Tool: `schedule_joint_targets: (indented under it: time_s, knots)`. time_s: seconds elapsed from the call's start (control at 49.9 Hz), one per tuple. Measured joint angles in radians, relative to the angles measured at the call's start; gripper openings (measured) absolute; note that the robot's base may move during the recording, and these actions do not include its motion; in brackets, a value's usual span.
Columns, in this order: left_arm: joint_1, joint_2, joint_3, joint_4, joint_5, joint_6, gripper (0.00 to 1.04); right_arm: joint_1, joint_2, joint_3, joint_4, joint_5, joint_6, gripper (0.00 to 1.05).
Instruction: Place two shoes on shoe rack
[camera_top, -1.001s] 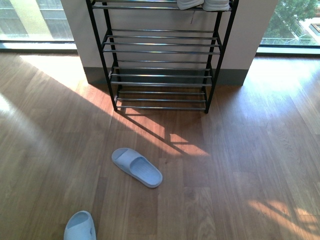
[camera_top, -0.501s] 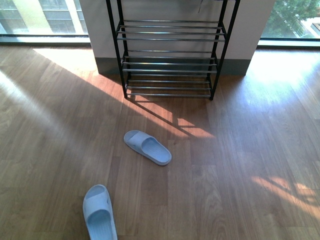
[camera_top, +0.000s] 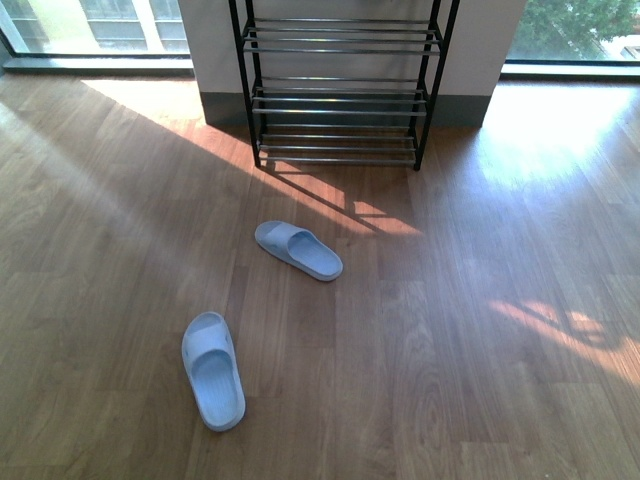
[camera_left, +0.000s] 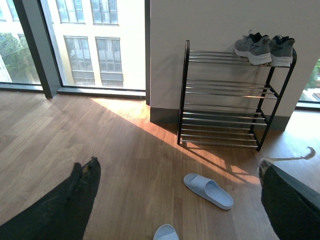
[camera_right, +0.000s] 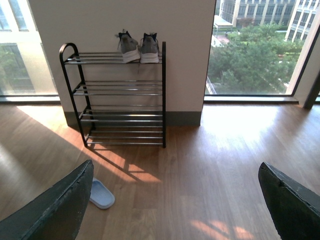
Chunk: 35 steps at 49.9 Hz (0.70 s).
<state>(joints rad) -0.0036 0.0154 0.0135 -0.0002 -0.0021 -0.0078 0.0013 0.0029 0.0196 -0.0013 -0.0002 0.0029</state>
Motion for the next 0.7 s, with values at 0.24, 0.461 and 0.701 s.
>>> schedule_joint_targets:
  time_s: [0.24, 0.461, 0.701]
  knots:
    - [0.000, 0.000, 0.000, 0.000, 0.000, 0.002, 0.95, 0.000, 0.000, 0.000, 0.000, 0.000, 0.000, 0.96]
    - [0.000, 0.000, 0.000, 0.000, 0.000, 0.003, 0.95, 0.000, 0.000, 0.000, 0.000, 0.000, 0.000, 0.96]
    - [0.000, 0.000, 0.000, 0.000, 0.001, 0.003, 0.95, 0.000, 0.000, 0.000, 0.000, 0.000, 0.000, 0.96]
